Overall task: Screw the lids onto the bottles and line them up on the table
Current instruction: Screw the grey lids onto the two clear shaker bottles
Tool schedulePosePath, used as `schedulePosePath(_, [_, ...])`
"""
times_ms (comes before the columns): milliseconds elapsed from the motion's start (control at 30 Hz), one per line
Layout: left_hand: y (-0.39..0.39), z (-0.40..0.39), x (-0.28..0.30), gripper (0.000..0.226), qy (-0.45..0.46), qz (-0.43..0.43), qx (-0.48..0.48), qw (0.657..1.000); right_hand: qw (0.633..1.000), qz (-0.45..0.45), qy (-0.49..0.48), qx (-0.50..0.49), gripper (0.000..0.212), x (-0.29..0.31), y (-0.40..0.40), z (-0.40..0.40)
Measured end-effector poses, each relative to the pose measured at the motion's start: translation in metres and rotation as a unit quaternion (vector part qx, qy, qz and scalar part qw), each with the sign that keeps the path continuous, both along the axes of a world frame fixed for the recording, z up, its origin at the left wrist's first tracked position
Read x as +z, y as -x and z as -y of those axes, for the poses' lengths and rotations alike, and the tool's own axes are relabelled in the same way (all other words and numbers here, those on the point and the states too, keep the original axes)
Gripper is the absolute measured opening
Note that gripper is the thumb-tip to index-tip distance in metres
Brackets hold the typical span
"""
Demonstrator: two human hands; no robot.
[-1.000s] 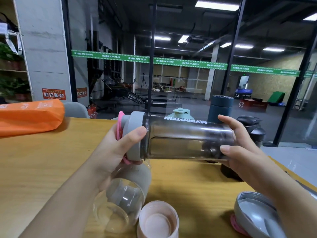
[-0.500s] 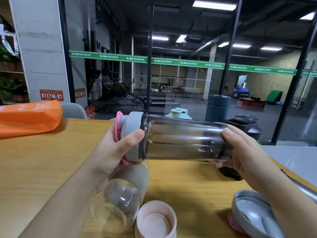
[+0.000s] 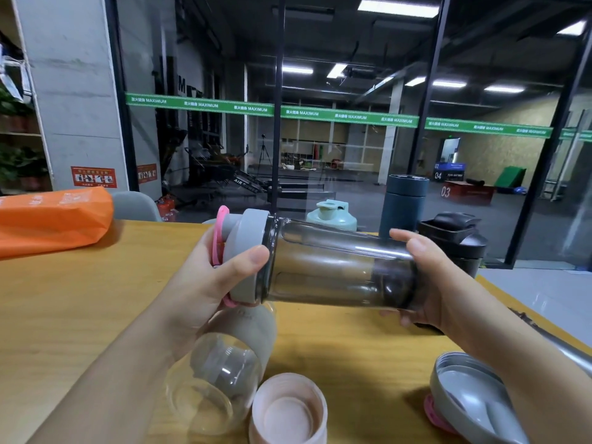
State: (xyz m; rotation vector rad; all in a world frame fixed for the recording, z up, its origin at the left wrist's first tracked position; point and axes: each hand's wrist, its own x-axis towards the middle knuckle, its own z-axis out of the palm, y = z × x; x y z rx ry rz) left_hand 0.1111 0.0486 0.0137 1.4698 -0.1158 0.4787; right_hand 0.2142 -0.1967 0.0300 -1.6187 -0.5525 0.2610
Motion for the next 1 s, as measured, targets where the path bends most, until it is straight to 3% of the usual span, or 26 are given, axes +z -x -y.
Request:
schedulePosePath(133, [0.001, -0.004, -0.001, 0.083, 0.008, -0.008, 0.006, 1.0, 0.993, 0.11, 0.032, 0.041, 0.065, 0.0, 0.007, 0.01])
schedulePosePath(300, [0.0, -0.004, -0.001, 0.095, 0.018, -0.012, 0.006, 1.0, 0.991, 0.131, 0.004, 0.034, 0.058, 0.003, 0.01, 0.01])
schedulePosePath(500, [-0.001, -0.001, -0.003, 0.099, 0.021, -0.007, 0.006, 1.0, 0.991, 0.129, -0.004, 0.021, 0.045, 0.001, 0.006, 0.008])
schedulePosePath(600, [0.0, 0.0, -0.002, 0.105, 0.017, -0.008, 0.004, 1.0, 0.992, 0.125, 0.007, 0.015, 0.05, -0.001, 0.004, 0.006])
schedulePosePath(733, [-0.001, -0.001, -0.003, 0.097, 0.008, -0.003, 0.0, 1.0, 0.996, 0.091, 0.015, -0.01, 0.064, -0.004, -0.001, 0.004])
schedulePosePath(900, [0.0, 0.0, -0.003, 0.097, -0.007, 0.009, 0.001, 1.0, 0.998, 0.028, 0.048, -0.039, 0.055, -0.004, -0.004, 0.002])
schedulePosePath(1000, [0.003, 0.0, -0.002, 0.091, -0.023, 0.02, -0.002, 1.0, 0.996, 0.018, 0.081, -0.029, 0.083, -0.005, -0.005, 0.005])
